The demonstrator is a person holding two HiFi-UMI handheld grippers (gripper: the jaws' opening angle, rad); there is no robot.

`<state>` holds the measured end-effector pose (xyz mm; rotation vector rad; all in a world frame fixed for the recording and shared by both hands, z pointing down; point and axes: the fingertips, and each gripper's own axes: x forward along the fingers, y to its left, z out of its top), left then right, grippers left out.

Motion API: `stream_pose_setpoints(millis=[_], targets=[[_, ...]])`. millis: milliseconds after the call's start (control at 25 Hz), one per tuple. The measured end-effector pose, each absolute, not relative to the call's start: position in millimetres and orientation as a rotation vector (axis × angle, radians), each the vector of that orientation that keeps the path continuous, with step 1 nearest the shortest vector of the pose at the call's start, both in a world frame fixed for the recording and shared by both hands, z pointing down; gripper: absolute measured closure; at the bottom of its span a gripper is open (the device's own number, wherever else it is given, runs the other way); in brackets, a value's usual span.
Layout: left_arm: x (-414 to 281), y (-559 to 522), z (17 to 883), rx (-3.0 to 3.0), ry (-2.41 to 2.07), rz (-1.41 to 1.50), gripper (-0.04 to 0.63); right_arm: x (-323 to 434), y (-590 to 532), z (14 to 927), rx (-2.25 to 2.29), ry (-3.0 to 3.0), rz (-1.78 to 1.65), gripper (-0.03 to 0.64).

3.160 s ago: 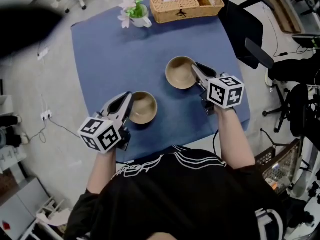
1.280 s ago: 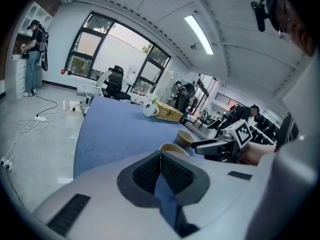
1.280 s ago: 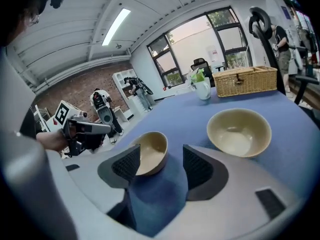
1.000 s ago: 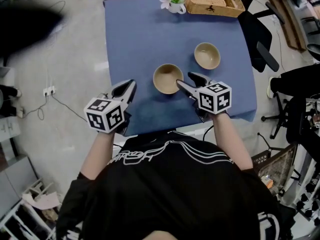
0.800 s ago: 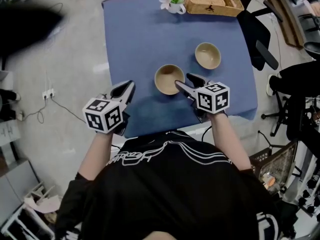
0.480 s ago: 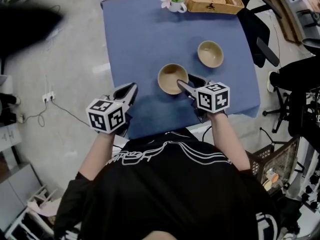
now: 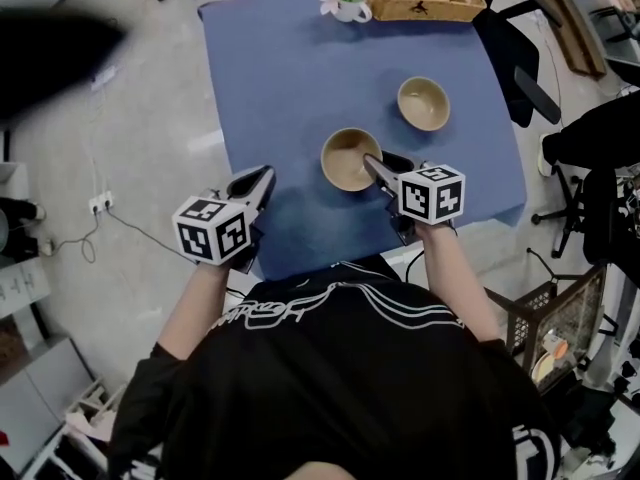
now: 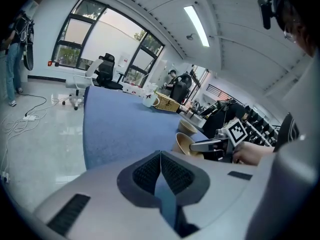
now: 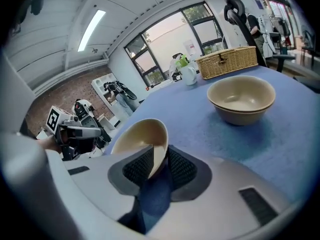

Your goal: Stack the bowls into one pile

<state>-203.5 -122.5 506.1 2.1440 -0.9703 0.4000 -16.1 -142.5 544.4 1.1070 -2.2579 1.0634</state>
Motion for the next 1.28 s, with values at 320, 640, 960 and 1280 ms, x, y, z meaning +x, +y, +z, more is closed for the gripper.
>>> stream_pose_setpoints(millis=[320, 640, 960, 1280], targets=[[-193, -124, 504, 2.157, -0.945, 0.407, 0.569, -7, -146, 542, 1.140, -2.253, 1.098, 0.566], [-191, -130, 501, 2.167, -0.958, 0.410, 0.569, 2, -149, 542, 1.150, -2.247, 1.136, 0.574], [-183, -140, 493, 2.155, -0.998, 0.406, 0.569, 13, -156, 527, 1.110, -2.273, 1.120, 0.574], [-158, -147, 482, 2.153, -1.001, 0.405, 0.569, 36, -174, 495, 1.101, -2.311, 1.078, 0.574]])
